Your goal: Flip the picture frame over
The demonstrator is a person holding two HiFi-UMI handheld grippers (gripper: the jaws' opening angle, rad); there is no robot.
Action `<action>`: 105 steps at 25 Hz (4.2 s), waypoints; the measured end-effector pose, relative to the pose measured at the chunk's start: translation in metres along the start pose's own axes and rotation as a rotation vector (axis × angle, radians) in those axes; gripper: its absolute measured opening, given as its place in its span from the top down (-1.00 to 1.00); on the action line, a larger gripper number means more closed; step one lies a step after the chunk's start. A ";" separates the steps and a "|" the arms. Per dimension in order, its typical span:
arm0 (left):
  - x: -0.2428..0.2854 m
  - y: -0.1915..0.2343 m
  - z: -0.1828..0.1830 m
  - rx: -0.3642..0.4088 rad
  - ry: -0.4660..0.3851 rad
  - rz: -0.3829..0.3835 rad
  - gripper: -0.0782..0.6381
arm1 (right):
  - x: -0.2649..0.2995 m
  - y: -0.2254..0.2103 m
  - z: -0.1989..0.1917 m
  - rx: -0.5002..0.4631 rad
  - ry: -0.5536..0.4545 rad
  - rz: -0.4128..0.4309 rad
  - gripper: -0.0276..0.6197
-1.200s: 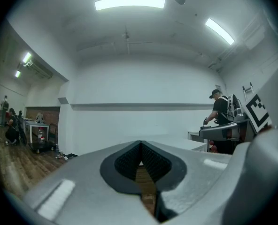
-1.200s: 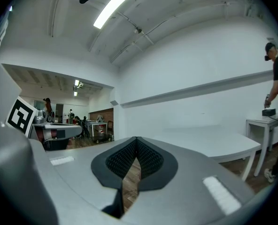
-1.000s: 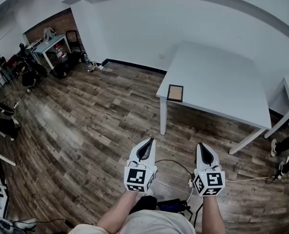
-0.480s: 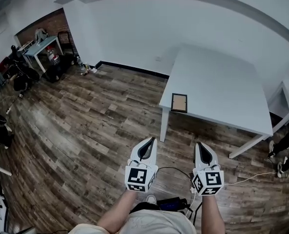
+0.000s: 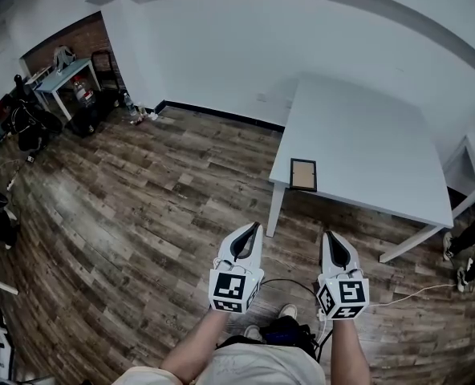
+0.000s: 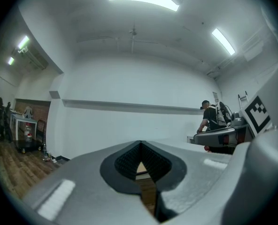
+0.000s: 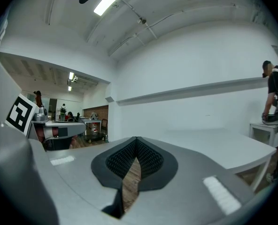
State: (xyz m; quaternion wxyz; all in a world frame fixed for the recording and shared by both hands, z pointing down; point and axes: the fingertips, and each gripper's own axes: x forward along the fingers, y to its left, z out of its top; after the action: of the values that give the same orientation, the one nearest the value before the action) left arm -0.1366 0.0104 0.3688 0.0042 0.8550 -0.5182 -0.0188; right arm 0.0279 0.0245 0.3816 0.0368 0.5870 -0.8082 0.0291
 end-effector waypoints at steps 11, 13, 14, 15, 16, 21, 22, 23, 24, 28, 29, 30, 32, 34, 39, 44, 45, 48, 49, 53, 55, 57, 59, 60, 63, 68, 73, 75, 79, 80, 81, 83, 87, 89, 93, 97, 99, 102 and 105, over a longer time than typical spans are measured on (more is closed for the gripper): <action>0.037 0.013 -0.009 -0.006 0.013 0.010 0.78 | 0.040 -0.016 -0.008 0.010 0.013 0.022 0.84; 0.049 0.013 -0.012 -0.002 0.016 0.008 0.78 | 0.050 -0.023 -0.009 0.017 0.011 0.024 0.84; 0.056 0.013 -0.013 0.000 0.017 0.007 0.78 | 0.055 -0.028 -0.010 0.019 0.011 0.025 0.84; 0.063 0.013 -0.014 0.001 0.019 0.005 0.78 | 0.060 -0.032 -0.011 0.021 0.013 0.026 0.84; 0.070 0.013 -0.016 0.002 0.023 0.005 0.78 | 0.065 -0.037 -0.012 0.022 0.016 0.026 0.84; 0.111 0.011 -0.019 0.010 0.035 0.013 0.78 | 0.094 -0.068 -0.019 0.038 0.034 0.031 0.84; 0.120 0.010 -0.019 0.012 0.035 0.016 0.78 | 0.100 -0.075 -0.020 0.041 0.038 0.033 0.84; 0.129 0.010 -0.019 0.013 0.036 0.018 0.78 | 0.106 -0.082 -0.020 0.045 0.041 0.036 0.84; 0.138 0.010 -0.019 0.015 0.038 0.020 0.78 | 0.114 -0.088 -0.020 0.049 0.044 0.040 0.84; 0.175 0.012 -0.017 0.017 0.040 0.034 0.78 | 0.144 -0.113 -0.019 0.063 0.051 0.057 0.84; 0.183 0.011 -0.017 0.019 0.036 0.039 0.78 | 0.151 -0.119 -0.019 0.065 0.051 0.063 0.84; 0.191 0.010 -0.016 0.022 0.031 0.044 0.78 | 0.156 -0.125 -0.019 0.066 0.051 0.068 0.84; 0.205 0.009 -0.015 0.026 0.019 0.055 0.78 | 0.168 -0.137 -0.018 0.070 0.050 0.077 0.84; 0.219 0.009 -0.014 0.028 0.008 0.064 0.78 | 0.178 -0.148 -0.016 0.079 0.049 0.085 0.84; 0.248 0.003 -0.014 0.042 0.003 0.050 0.78 | 0.195 -0.171 -0.017 0.089 0.055 0.086 0.84; 0.262 0.005 -0.022 0.036 0.005 0.034 0.78 | 0.205 -0.172 -0.026 0.096 0.083 0.077 0.84; 0.264 0.006 -0.024 0.037 0.004 0.029 0.78 | 0.206 -0.171 -0.029 0.097 0.088 0.072 0.84; 0.267 0.010 -0.031 0.025 0.015 0.017 0.78 | 0.212 -0.167 -0.037 0.116 0.105 0.062 0.84; 0.267 0.012 -0.033 0.019 0.019 0.018 0.78 | 0.214 -0.165 -0.040 0.126 0.112 0.063 0.84; 0.265 0.016 -0.046 -0.003 0.023 0.013 0.78 | 0.217 -0.157 -0.058 0.209 0.145 0.064 0.84; 0.264 0.021 -0.051 -0.010 0.040 0.011 0.78 | 0.221 -0.155 -0.070 0.278 0.158 0.059 0.84; 0.263 0.027 -0.056 -0.015 0.047 0.014 0.78 | 0.226 -0.151 -0.084 0.351 0.176 0.057 0.84; 0.263 0.031 -0.061 -0.017 0.055 0.017 0.78 | 0.229 -0.147 -0.102 0.431 0.201 0.055 0.84; 0.264 0.031 -0.064 -0.016 0.066 0.014 0.78 | 0.229 -0.146 -0.111 0.479 0.211 0.053 0.84; 0.267 0.030 -0.071 -0.020 0.073 0.010 0.78 | 0.227 -0.143 -0.137 0.653 0.225 0.047 0.83; 0.274 0.029 -0.081 -0.027 0.070 0.006 0.78 | 0.228 -0.148 -0.172 0.920 0.199 0.037 0.70; 0.279 0.029 -0.090 -0.033 0.112 0.005 0.78 | 0.233 -0.150 -0.195 1.071 0.182 0.040 0.59; 0.281 0.031 -0.095 -0.036 0.116 0.011 0.78 | 0.237 -0.146 -0.200 1.130 0.154 0.073 0.53; 0.282 0.029 -0.098 -0.039 0.100 0.010 0.78 | 0.248 -0.138 -0.203 1.188 0.106 0.165 0.46; 0.282 0.028 -0.100 -0.039 0.100 0.008 0.78 | 0.251 -0.136 -0.202 1.195 0.094 0.187 0.45; 0.283 0.027 -0.102 -0.036 0.106 0.005 0.78 | 0.252 -0.135 -0.206 1.210 0.102 0.182 0.45; 0.283 0.026 -0.107 -0.029 0.127 0.000 0.78 | 0.254 -0.133 -0.218 1.241 0.135 0.153 0.44; 0.283 0.027 -0.113 -0.039 0.129 0.008 0.78 | 0.266 -0.122 -0.214 1.239 0.097 0.222 0.42; 0.281 0.027 -0.116 -0.030 0.145 0.003 0.78 | 0.269 -0.120 -0.215 1.245 0.095 0.229 0.41; 0.278 0.026 -0.124 -0.011 0.188 -0.005 0.78 | 0.274 -0.120 -0.212 1.258 0.069 0.244 0.40; 0.277 0.030 -0.131 -0.011 0.200 0.001 0.78 | 0.279 -0.115 -0.215 1.270 0.075 0.256 0.39; 0.277 0.030 -0.133 -0.013 0.203 0.001 0.78 | 0.281 -0.114 -0.219 1.279 0.081 0.248 0.39; 0.275 0.028 -0.135 -0.015 0.209 -0.003 0.78 | 0.283 -0.117 -0.223 1.283 0.078 0.226 0.42; 0.273 0.030 -0.137 -0.021 0.217 0.000 0.78 | 0.285 -0.116 -0.222 1.291 0.065 0.218 0.51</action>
State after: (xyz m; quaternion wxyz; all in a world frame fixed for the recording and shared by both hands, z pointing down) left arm -0.0317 -0.2472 0.4993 0.0692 0.8519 -0.5145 0.0687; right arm 0.0564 -0.2610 0.6301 -0.3016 0.4048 -0.6817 0.5296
